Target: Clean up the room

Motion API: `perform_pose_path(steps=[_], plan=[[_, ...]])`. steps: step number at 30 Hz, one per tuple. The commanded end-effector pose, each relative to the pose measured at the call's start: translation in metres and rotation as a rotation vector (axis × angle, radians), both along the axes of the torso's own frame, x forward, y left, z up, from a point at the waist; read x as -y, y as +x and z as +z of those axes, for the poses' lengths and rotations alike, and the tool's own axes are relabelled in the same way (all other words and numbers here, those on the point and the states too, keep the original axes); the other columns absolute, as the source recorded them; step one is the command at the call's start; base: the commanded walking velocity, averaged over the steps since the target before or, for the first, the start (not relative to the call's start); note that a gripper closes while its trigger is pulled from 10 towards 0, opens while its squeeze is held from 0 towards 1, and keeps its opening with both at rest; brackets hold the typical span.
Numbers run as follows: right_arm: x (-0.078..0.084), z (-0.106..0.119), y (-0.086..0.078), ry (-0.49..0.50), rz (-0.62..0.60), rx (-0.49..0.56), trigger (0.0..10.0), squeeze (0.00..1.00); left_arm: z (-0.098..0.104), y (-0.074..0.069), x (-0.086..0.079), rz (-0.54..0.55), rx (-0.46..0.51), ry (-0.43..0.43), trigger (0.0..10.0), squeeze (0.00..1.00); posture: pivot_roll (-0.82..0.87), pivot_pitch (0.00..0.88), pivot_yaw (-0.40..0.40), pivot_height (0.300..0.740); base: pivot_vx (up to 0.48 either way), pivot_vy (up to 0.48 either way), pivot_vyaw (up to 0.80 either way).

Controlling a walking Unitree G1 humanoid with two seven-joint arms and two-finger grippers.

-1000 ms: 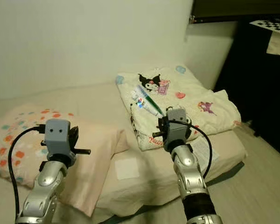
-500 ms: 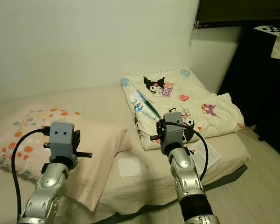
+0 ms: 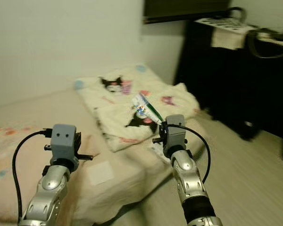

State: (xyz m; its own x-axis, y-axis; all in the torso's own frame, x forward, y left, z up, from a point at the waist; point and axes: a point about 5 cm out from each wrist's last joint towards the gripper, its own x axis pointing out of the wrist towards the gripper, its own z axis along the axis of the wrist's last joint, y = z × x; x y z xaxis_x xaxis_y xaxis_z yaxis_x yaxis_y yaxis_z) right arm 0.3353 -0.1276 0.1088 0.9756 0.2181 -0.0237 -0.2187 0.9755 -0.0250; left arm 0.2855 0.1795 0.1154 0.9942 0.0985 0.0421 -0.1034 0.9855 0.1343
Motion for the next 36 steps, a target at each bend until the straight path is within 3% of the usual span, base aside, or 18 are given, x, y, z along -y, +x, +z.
perform_pose_path(steps=[1, 14, 20, 36], plan=[[-0.003, 0.0, 0.0, 0.011, 0.029, 0.009, 10.0, 0.0, -0.005, -0.003, 0.001, -0.007, -0.021, -0.002, 10.0, 0.0, -0.02, 0.055, -0.068, 0.74, 0.0, 0.0, -0.8], [-0.006, 0.002, 0.004, 0.027, 0.024, -0.013, 10.0, 0.0, -0.009, -0.006, 0.0, 0.046, -0.034, -0.028, 10.0, 0.0, -0.02, 0.059, -0.074, 0.74, 0.0, 0.0, -0.8], [-0.003, 0.003, 0.003, 0.011, 0.024, -0.008, 10.0, 0.0, -0.01, -0.005, 0.003, 0.011, -0.035, -0.002, 10.0, 0.0, -0.04, 0.063, -0.065, 0.74, 0.0, 0.0, -0.8], [0.005, -0.017, -0.003, -0.032, -0.039, -0.073, 10.0, 0.0, -0.018, -0.006, 0.003, -0.009, -0.057, 0.045, 10.0, 0.0, -0.01, 0.048, -0.04, 0.74, 0.0, 0.0, -0.8]])
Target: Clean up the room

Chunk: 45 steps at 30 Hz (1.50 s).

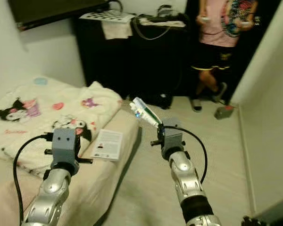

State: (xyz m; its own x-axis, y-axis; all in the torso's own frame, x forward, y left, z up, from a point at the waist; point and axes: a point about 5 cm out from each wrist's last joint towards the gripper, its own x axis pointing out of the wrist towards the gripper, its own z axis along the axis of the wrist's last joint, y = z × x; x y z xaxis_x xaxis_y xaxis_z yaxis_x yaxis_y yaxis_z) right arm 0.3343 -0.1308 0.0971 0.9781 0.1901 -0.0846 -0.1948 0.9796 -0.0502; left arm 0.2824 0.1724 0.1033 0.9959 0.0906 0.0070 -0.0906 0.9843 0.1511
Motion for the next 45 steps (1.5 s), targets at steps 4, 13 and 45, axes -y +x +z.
perform_pose_path(steps=[4, 13, 45], plan=[[-0.001, -0.007, -0.003, 0.01, -0.01, -0.023, 10.0, 0.0, -0.008, -0.003, -0.012, 0.018, -0.026, 0.039, 10.0, 0.0, -0.01, 0.041, -0.036, 0.74, 0.0, 0.0, -0.8], [-0.001, -0.01, 0.0, -0.01, -0.018, -0.031, 10.0, 0.0, -0.012, -0.002, -0.007, -0.005, -0.041, 0.059, 10.0, 0.0, 0.01, 0.034, -0.037, 0.74, 0.0, 0.0, -0.8], [0.007, -0.012, 0.0, -0.038, -0.061, -0.007, 10.0, 0.0, -0.025, 0.001, -0.006, 0.011, -0.073, 0.035, 10.0, 0.0, -0.02, 0.0, -0.029, 0.74, 0.0, 0.0, -0.8]])
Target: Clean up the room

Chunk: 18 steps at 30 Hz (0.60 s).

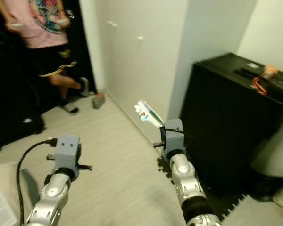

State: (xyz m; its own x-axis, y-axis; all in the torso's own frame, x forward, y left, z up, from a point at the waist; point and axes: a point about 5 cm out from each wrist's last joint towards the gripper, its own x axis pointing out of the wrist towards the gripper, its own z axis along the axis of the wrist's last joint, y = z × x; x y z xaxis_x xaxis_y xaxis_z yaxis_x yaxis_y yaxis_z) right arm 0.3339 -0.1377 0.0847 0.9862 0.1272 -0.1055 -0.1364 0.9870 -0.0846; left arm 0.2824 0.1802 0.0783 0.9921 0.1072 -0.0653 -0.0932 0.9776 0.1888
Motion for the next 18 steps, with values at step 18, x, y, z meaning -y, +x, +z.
perform_pose_path(steps=[18], plan=[[0.0013, 0.0005, 0.0009, -0.012, -0.004, 0.016, 10.0, 0.0, -0.0056, -0.0009, 0.0025, 0.013, -0.042, -0.079, 10.0, 0.0, -0.03, 0.0, -0.027, 0.74, 0.0, 0.0, -0.8]])
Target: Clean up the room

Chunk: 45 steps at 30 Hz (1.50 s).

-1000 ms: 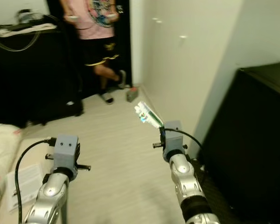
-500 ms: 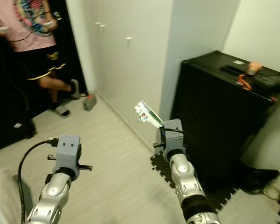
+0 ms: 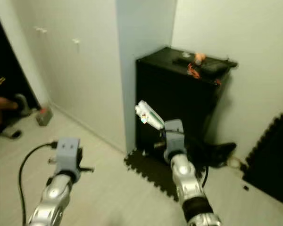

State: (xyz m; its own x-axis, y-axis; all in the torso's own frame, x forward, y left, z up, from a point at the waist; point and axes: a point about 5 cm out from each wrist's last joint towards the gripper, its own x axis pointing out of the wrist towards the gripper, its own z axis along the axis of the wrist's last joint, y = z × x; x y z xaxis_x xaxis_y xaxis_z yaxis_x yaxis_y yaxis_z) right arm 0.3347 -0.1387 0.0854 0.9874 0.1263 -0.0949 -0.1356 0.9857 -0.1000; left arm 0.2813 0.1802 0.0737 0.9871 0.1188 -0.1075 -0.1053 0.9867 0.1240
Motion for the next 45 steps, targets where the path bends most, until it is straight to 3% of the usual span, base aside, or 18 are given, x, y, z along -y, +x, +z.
perform_pose_path(steps=[1, 6, 8, 10, 16, 19, 31, 45], plan=[[0.0, 0.0, 0.0, 0.002, -0.004, 0.004, 10.0, 0.0, -0.001, 0.0, 0.002, -0.003, -0.006, -0.01, 10.0, 0.0, -0.03, 0.0, -0.027, 0.74, 0.0, 0.0, -0.8], [0.0, -0.001, 0.0, 0.006, -0.003, 0.002, 10.0, 0.0, 0.0, 0.001, 0.003, -0.016, -0.01, 0.005, 10.0, 0.0, -0.03, 0.0, -0.029, 0.74, 0.0, 0.0, -0.8], [-0.001, -0.002, -0.001, 0.006, -0.001, -0.001, 10.0, 0.0, 0.001, 0.003, -0.001, 0.016, 0.003, 0.093, 10.0, 0.0, -0.03, 0.0, -0.032, 0.74, 0.0, 0.0, -0.8], [-0.001, -0.001, 0.0, 0.006, 0.0, -0.001, 10.0, 0.0, 0.0, 0.004, -0.004, 0.037, 0.001, 0.116, 10.0, 0.0, -0.03, 0.0, -0.031, 0.74, 0.0, 0.0, -0.8], [-0.001, 0.0, 0.001, 0.034, 0.003, -0.01, 10.0, 0.0, 0.0, 0.005, -0.005, 0.031, 0.003, 0.112, 10.0, 0.0, -0.03, 0.0, -0.031, 0.74, 0.0, 0.0, -0.8], [-0.001, 0.005, 0.001, 0.1, 0.018, 0.017, 10.0, 0.0, 0.001, 0.005, -0.004, 0.026, 0.006, 0.113, 10.0, 0.0, -0.03, 0.0, -0.032, 0.74, 0.0, 0.0, -0.8], [-0.002, 0.01, 0.002, 0.091, 0.015, 0.051, 10.0, 0.0, 0.0, 0.006, 0.001, 0.007, 0.009, 0.123, 10.0, 0.0, -0.03, 0.0, -0.035, 0.74, 0.0, 0.0, -0.8], [-0.001, 0.007, 0.003, 0.112, 0.0, 0.022, 10.0, 0.0, 0.0, 0.008, 0.002, 0.01, 0.007, 0.111, 10.0, 0.0, -0.03, 0.0, -0.037, 0.74, 0.0, 0.0, -0.8]])
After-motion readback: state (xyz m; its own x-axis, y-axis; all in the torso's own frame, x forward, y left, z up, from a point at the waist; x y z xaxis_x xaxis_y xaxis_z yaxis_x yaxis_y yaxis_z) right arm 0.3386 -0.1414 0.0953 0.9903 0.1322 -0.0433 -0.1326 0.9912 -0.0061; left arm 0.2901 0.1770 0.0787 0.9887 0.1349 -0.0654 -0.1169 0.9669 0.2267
